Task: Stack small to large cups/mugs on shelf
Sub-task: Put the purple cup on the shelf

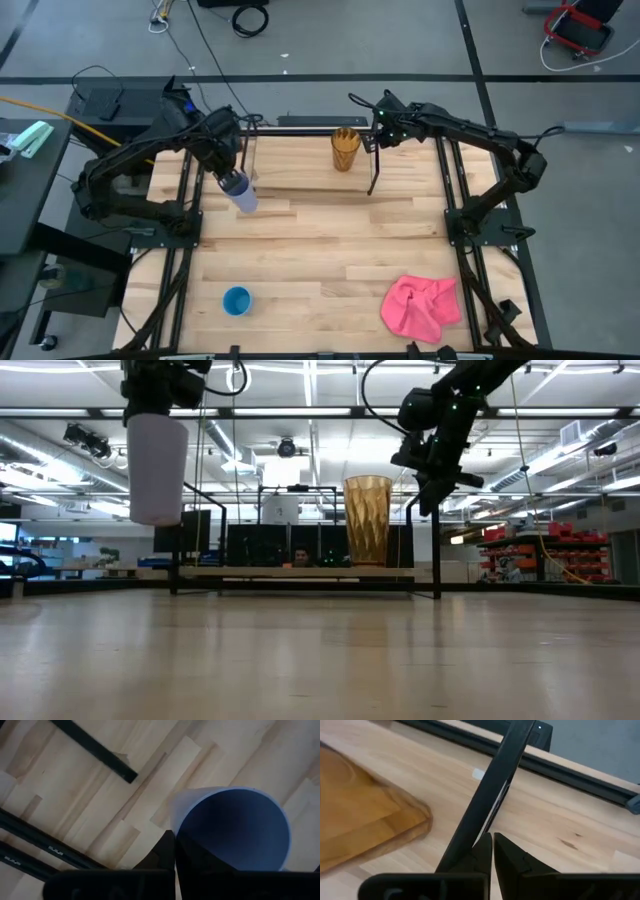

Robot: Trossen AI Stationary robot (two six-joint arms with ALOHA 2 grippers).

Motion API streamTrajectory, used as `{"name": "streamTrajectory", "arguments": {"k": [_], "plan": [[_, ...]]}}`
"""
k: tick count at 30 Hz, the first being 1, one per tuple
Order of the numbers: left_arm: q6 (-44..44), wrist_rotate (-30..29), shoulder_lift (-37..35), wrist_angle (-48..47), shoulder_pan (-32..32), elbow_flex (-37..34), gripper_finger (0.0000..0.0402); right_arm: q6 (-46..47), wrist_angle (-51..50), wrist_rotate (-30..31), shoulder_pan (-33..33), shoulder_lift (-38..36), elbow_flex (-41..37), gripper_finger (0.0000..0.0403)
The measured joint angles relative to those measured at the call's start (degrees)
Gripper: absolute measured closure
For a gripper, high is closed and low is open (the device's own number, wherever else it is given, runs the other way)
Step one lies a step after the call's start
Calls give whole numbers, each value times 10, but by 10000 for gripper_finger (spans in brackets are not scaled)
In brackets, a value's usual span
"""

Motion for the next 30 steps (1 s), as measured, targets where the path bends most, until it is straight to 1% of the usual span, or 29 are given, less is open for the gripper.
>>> {"name": "streamTrajectory", "arguments": {"k": [9,15,18,21,24,30], "plan": [[15,-1,0,34,-25,0,397,-5,-3,3,2,-28,43,377],[15,-1,1,68,-36,8,396,-1,-75,9,2,-33,87,377],[15,-1,1,84,-37,34,397,3,-112,20,6,-33,110,377],[15,-2,1,113,-37,64,397,6,-130,22,17,-33,128,377],[10,-21,3,135,-37,96,397,8,-132,22,34,-34,141,377],[0,-54,49,129,-39,170,397,17,-132,22,68,-34,152,378]]}}
